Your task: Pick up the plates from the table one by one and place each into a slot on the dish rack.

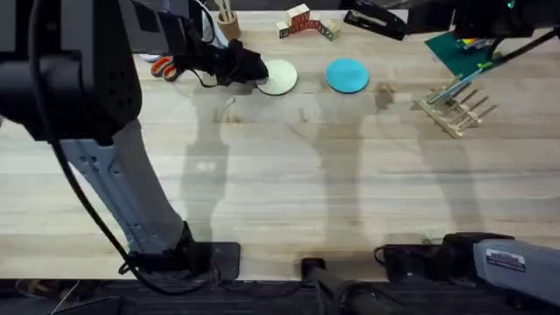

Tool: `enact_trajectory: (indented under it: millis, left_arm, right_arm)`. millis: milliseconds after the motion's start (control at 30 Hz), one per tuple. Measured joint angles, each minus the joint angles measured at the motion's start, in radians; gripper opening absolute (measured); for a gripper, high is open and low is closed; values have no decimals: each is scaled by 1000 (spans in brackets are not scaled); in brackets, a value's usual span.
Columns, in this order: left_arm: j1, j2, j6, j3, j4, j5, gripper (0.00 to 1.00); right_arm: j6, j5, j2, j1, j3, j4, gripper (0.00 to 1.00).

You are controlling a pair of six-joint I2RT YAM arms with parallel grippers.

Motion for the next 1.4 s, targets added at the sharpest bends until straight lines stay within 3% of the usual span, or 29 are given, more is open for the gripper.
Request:
enact_trajectory:
  millis: [800,967,1133,1400]
  left_arm:
    - [15,49,-7,23,10,73,41]
    - [15,49,-7,23,10,73,41]
    - [15,49,-7,23,10,74,41]
    - [15,49,-7,23,10,74,41]
  right_arm:
    - [0,-2,0,0,0,0,996]
    - [7,-84,0,6,0,3,996]
    - [50,-177,31,62,5,54,996]
    - [163,-218,178,180,6,226,995]
